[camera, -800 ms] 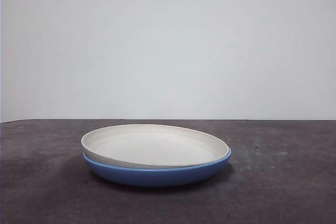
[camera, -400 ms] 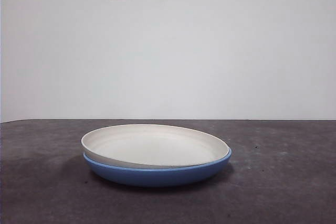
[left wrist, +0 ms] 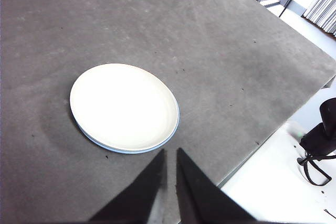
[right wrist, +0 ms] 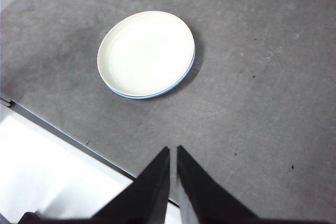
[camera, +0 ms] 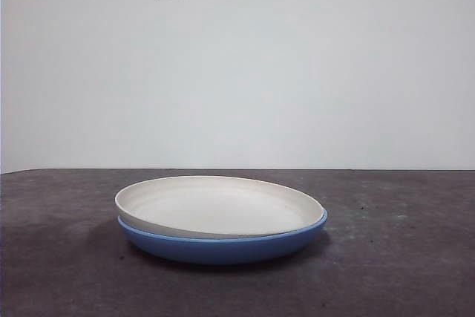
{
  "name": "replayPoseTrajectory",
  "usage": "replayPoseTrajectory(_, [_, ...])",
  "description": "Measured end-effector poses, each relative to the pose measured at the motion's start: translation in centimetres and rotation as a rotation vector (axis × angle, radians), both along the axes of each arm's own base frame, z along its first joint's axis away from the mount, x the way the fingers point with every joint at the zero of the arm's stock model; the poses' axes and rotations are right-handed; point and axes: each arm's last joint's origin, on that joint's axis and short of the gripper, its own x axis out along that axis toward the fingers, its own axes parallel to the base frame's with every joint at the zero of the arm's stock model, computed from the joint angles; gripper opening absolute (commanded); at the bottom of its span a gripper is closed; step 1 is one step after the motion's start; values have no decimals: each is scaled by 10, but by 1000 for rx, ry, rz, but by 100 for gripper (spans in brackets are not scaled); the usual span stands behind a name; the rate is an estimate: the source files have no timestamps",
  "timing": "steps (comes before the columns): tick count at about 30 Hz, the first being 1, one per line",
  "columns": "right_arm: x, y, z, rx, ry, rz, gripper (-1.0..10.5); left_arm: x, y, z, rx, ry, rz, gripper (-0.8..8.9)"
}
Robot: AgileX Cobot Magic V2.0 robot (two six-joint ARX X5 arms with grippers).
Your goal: Pick up the white plate, put it on the blue plate, put it on desk
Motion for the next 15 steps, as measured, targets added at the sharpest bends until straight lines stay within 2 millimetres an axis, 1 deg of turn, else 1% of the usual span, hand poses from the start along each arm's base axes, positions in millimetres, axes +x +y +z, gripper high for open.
replayPoseTrajectory(5, [0,0,0,0,0,0,20,-2,2,0,-4,-7,12,29])
replayPoseTrajectory(10, [0,0,0,0,0,0,20,-11,11,-1,-29,-53,121,29])
replayPoseTrajectory(12, [0,0,0,0,0,0,20,-14,14,-5,-35,-69,185,29])
replayPoseTrajectory(15, [0,0,0,0,0,0,20,-17,17,-18,-39,-88,276,29])
